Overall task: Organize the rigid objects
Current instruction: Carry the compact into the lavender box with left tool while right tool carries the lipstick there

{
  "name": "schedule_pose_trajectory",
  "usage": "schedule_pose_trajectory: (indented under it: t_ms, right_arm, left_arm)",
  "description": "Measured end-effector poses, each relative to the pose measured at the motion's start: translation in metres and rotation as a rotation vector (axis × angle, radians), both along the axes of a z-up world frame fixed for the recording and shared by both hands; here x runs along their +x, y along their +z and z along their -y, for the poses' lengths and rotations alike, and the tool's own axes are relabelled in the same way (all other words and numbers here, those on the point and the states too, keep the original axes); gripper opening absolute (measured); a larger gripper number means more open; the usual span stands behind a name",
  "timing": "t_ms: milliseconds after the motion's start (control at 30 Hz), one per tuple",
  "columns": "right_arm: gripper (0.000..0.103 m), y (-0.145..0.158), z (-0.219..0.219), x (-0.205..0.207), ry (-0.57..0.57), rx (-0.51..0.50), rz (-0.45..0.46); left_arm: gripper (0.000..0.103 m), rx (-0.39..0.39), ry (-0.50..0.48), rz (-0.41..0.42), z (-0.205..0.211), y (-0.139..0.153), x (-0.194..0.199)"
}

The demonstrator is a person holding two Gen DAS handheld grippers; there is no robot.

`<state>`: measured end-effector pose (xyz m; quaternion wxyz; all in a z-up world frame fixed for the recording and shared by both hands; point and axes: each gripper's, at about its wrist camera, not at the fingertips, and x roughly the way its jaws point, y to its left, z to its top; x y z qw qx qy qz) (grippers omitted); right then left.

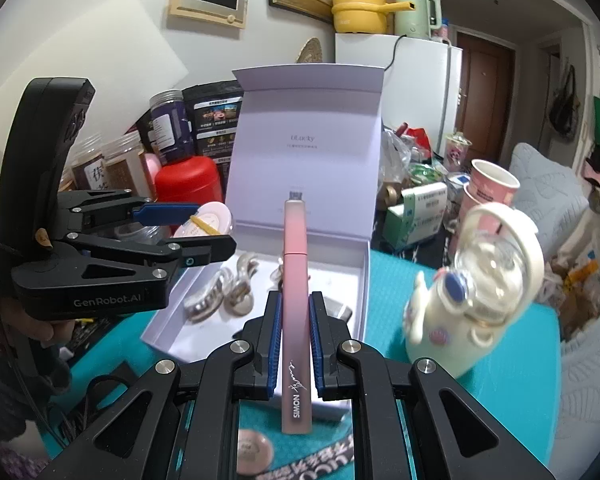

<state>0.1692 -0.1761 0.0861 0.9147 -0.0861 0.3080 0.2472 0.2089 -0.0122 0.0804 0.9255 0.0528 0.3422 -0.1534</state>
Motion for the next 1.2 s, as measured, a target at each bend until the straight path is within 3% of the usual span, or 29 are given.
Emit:
schedule_pose_trajectory:
  t_ms: [267,533,867,1200]
  right_arm:
    - [0.013,0.001,-0.004,0.036,0.008,-0.008,0.004]
    - [0.013,-0.019,-0.012,0.065,0.01,-0.025,-0.039]
    - [0.013,-0.049,-0.019,0.083,-0.013,-0.028,-0.112]
    - [0.013,-0.068,-0.029,0.089,-0.044,-0.087,-0.122]
  left_arm:
    - [0.05,0.019,0.006,-0.019,0.001,-0.008,0.031]
    - [0.05,0.022,0.032,-0.065,-0.005,-0.027,0.056]
    - [0.05,0.023,0.051,-0.14,-0.009,-0.055,0.073]
    - [0.05,0.038,0.044,-0.201,0.001,-0.077,0.086]
